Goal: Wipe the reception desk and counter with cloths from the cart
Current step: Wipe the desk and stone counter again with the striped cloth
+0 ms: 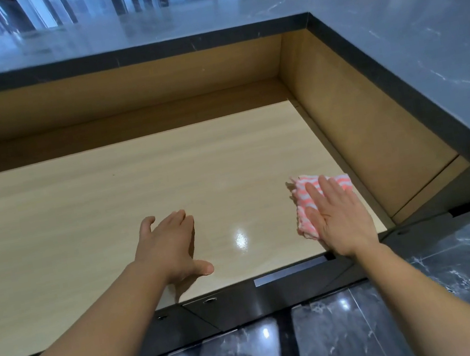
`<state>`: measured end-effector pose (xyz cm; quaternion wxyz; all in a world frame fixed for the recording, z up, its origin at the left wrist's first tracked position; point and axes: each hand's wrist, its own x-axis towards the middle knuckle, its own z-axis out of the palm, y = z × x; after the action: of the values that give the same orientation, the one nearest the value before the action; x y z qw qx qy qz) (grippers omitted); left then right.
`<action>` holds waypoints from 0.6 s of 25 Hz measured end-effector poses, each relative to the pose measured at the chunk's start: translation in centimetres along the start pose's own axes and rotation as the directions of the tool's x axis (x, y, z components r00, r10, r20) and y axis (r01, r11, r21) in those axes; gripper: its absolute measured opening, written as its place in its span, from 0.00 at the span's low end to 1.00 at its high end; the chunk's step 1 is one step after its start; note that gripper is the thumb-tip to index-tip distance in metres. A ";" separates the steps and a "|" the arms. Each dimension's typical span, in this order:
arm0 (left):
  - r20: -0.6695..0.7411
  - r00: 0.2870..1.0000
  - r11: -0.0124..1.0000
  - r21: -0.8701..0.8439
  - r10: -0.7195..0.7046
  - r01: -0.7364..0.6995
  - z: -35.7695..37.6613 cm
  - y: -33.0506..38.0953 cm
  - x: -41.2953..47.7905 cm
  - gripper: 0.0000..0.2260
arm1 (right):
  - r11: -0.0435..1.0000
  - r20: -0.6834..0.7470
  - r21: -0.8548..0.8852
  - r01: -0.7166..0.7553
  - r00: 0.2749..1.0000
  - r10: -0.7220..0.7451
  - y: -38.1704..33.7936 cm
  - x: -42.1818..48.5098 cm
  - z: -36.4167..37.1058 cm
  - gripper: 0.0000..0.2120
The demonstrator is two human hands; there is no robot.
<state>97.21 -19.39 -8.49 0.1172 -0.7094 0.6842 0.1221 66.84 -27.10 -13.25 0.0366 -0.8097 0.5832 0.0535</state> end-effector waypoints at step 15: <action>-0.079 0.978 0.969 -0.169 -0.195 0.180 2.9 -16.6 -7.4 0.26 | 0.963 -0.075 0.219 -0.160 0.981 0.180 -26.0 -2.3 1.1 0.34</action>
<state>113.53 -10.85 -8.80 0.0377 -0.7830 0.6068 0.1314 90.74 -16.54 -14.12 0.0903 -0.7496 0.6542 -0.0441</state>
